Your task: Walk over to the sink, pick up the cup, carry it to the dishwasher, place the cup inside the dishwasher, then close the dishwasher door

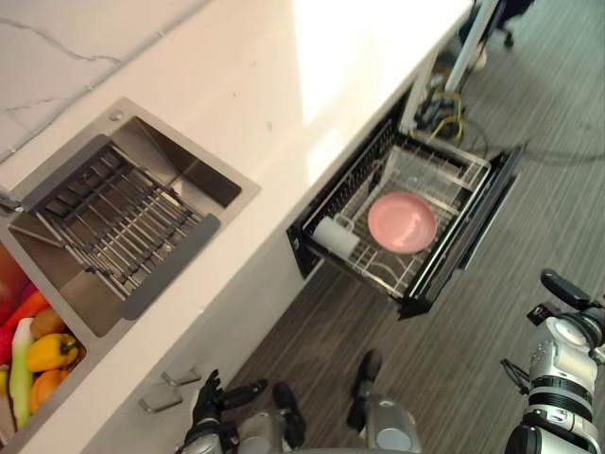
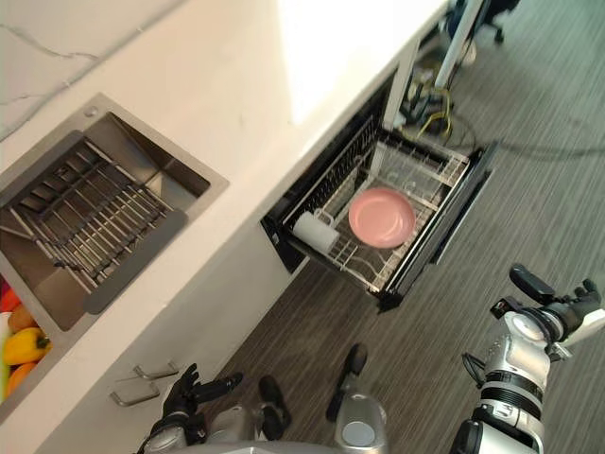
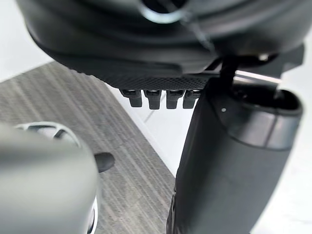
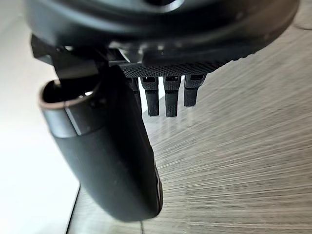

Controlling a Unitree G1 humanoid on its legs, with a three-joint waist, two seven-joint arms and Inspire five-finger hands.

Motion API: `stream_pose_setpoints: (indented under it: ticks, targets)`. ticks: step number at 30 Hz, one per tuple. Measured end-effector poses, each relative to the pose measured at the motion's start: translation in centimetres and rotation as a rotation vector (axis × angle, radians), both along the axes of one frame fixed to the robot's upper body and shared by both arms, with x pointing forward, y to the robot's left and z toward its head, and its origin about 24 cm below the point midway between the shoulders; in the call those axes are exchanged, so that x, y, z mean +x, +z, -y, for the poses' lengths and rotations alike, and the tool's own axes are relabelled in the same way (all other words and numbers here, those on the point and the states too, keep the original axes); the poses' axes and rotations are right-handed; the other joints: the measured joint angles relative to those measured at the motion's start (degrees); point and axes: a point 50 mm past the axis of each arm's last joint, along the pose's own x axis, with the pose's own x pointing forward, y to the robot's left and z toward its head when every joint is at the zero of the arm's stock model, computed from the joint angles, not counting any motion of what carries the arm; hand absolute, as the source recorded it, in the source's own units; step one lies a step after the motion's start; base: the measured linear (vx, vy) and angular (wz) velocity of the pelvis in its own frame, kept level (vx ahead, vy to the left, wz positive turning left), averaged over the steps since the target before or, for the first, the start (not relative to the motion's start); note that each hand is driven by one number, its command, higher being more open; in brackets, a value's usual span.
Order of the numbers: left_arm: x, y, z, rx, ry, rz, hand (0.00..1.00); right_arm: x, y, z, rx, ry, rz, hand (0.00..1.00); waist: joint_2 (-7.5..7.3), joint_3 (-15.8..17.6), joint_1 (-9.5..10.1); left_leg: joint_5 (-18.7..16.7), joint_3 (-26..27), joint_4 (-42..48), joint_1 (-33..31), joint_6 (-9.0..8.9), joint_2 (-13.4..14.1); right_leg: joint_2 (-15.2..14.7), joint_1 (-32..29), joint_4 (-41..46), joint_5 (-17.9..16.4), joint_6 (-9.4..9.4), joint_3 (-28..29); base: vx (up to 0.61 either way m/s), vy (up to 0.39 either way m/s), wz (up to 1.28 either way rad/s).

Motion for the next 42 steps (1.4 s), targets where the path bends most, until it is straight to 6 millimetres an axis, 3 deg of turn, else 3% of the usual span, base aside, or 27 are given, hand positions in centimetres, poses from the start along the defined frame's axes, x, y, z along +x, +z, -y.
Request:
stream_pose_setpoints:
  ticks: [1, 6, 9, 11, 14, 16, 20, 24, 27, 33, 34, 37, 39, 42]
  targets:
    - [0.1, 0.0, 0.5, -0.014, -0.005, 0.001, 1.00, 0.1, 0.1, 0.0, 0.013, 0.002, 0.017, 0.00, 0.98, 0.79, 0.00, 0.24, 0.46, -0.44, 0.00, -0.06, -0.01, 0.06, -0.53, 0.28, -0.01, -0.14, 0.43, -0.03, 0.012, -0.19]
    - [0.8, 0.4, 0.9, -0.014, 0.001, 0.039, 1.00, 2.5, 1.6, -0.6, 0.080, 0.155, 0.184, 0.00, 3.03, 4.51, -0.12, 1.79, 1.49, -2.80, -0.52, 0.16, -0.97, -0.60, -3.47, 2.15, -0.20, -0.64, 1.59, -0.03, 0.048, -0.09]
    - [1.4, 0.8, 1.0, -0.017, 0.001, 0.069, 1.00, 4.3, 3.3, -1.2, 0.023, 0.302, 0.222, 0.00, 3.59, 6.66, 0.04, 2.66, 0.76, -3.73, -1.17, 0.77, -1.98, -1.54, -4.58, 2.99, 0.00, -0.85, 1.21, -0.01, 0.082, 0.15]
    - [1.7, 0.9, 1.5, -0.023, 0.002, 0.079, 1.00, 5.2, 4.3, -1.7, -0.054, 0.393, 0.205, 0.00, 4.96, 7.34, 0.44, 3.00, -0.94, -3.91, -1.41, 1.14, -2.79, -2.67, -4.64, 3.95, 0.09, -0.80, 0.45, 0.04, 0.110, 0.23]
    - [2.4, 1.4, 2.1, -0.033, 0.008, 0.129, 1.00, 6.3, 5.1, -2.4, -0.118, 0.456, 0.192, 0.00, 6.33, 7.93, 1.03, 3.62, -3.63, -4.20, -2.05, 2.04, -4.07, -4.35, -4.59, 5.01, -0.20, -0.16, -1.22, 0.03, 0.097, 0.34]
    - [2.6, 1.6, 2.4, -0.032, 0.003, 0.147, 1.00, 6.2, 5.7, -1.8, -0.164, 0.459, 0.172, 0.00, 7.00, 8.16, 0.93, 3.89, -5.19, -4.75, -2.01, 2.40, -4.93, -5.59, -4.51, 6.24, -0.67, 0.41, -2.19, 0.03, 0.095, 0.38]
    - [2.6, 1.7, 3.0, -0.039, -0.029, 0.163, 1.00, 5.5, 6.5, 0.0, -0.255, 0.450, 0.078, 0.00, 8.24, 8.07, 0.68, 5.12, -10.47, -6.06, -1.59, 3.11, -6.98, -8.91, -3.44, 9.77, -2.32, 1.51, -5.51, 0.02, 0.089, 0.54]
    - [2.2, 1.5, 2.7, -0.034, -0.062, 0.169, 1.00, 4.7, 5.7, 1.2, -0.268, 0.427, -0.013, 0.00, 8.44, 7.93, 0.82, 6.59, -18.26, -8.40, -0.59, 2.74, -8.67, -13.44, -0.36, 16.34, -6.80, 2.67, -12.75, -0.02, 0.053, 0.93]
    - [1.0, 1.0, 2.6, -0.061, -0.066, 0.135, 1.00, 5.5, 6.1, 1.3, -0.299, 0.450, -0.069, 0.00, 8.89, 7.27, 1.57, 7.92, -21.76, -9.12, 0.04, 2.49, -9.12, -15.42, 1.36, 19.75, -8.70, 2.55, -16.24, 0.01, 0.000, 0.71]
    - [-0.3, 0.2, 3.2, -0.140, -0.100, 0.101, 1.00, 8.7, 7.0, 0.5, -0.355, 0.569, -0.234, 0.00, 11.46, 2.20, 5.57, 10.30, -27.23, -9.76, 1.34, 2.08, -8.76, -17.47, 4.90, 25.48, -13.33, 2.48, -21.71, 0.04, -0.082, 0.47]
    - [-0.7, 0.0, 3.3, -0.163, -0.116, 0.089, 1.00, 9.4, 7.0, -0.1, -0.368, 0.609, -0.256, 1.00, 11.62, 0.78, 6.76, 10.57, -27.67, -9.90, 1.38, 1.73, -8.46, -17.44, 5.16, 26.09, -13.99, 2.41, -22.25, 0.03, -0.103, 0.21]
    - [-2.0, -0.6, 3.8, -0.238, -0.157, 0.048, 1.00, 11.2, 7.9, -1.9, -0.430, 0.738, -0.275, 1.00, 11.67, -1.53, 8.29, 10.96, -28.71, -10.06, 1.94, 1.22, -7.81, -17.11, 6.31, 26.85, -15.14, 2.23, -23.44, 0.02, -0.108, 0.16]
    - [-2.6, -0.8, 3.8, -0.254, -0.163, 0.038, 1.00, 11.0, 7.1, -1.9, -0.435, 0.749, -0.332, 1.00, 10.96, -2.54, 9.03, 11.15, -28.88, -10.34, 2.31, 0.94, -7.20, -16.40, 6.73, 26.67, -15.39, 2.03, -23.61, 0.01, -0.090, 0.03]
    - [-3.0, -0.9, 3.2, -0.240, -0.163, 0.025, 1.00, 11.3, 5.3, -3.6, -0.396, 0.815, -0.323, 1.00, 9.52, -2.82, 8.91, 11.32, -28.32, -10.54, 3.21, 0.26, -6.08, -15.03, 7.34, 25.72, -15.43, 1.64, -23.21, -0.02, -0.076, -0.13]
